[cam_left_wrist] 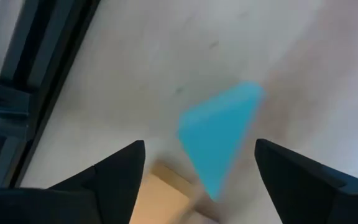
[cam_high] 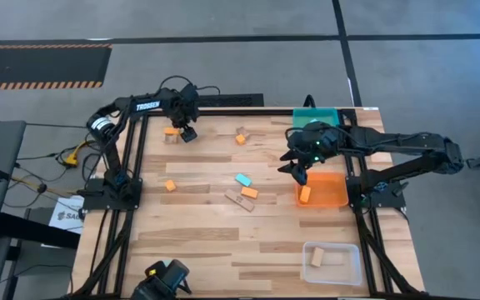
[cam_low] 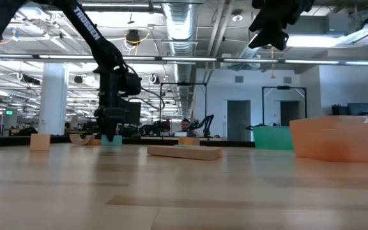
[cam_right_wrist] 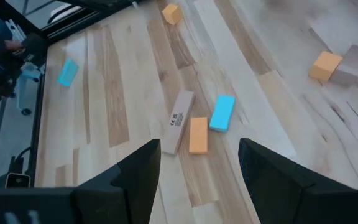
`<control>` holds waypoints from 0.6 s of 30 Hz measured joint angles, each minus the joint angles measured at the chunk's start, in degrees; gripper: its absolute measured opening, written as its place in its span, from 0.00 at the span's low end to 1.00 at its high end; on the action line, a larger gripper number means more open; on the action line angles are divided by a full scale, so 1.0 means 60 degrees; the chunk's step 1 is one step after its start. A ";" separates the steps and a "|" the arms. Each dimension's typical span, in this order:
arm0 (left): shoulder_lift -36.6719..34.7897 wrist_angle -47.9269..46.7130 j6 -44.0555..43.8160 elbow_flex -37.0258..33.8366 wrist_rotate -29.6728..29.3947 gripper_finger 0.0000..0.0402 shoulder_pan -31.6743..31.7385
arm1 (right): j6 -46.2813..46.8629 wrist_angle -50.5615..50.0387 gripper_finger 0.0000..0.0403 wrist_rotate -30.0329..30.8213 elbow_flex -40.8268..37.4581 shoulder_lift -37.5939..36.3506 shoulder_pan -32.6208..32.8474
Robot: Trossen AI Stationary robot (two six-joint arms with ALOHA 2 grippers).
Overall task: Sort & place blocks by color
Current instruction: Put the blue block into the blue bin
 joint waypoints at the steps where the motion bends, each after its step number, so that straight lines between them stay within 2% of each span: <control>1: 0.0101 0.0122 -0.0014 0.0000 -0.0143 0.72 -0.0007 | 0.0000 0.0013 0.59 -0.0003 0.0000 0.0000 -0.0010; 14: 0.0310 0.0517 -0.0178 0.0044 0.0290 0.70 0.0008 | -0.0035 0.0007 0.59 -0.0204 0.0000 0.0000 -0.0029; 18: 0.0318 0.0875 -0.0461 0.0095 0.0979 0.70 -0.0018 | -0.0175 0.0007 0.59 -0.0203 0.0000 0.0000 -0.0033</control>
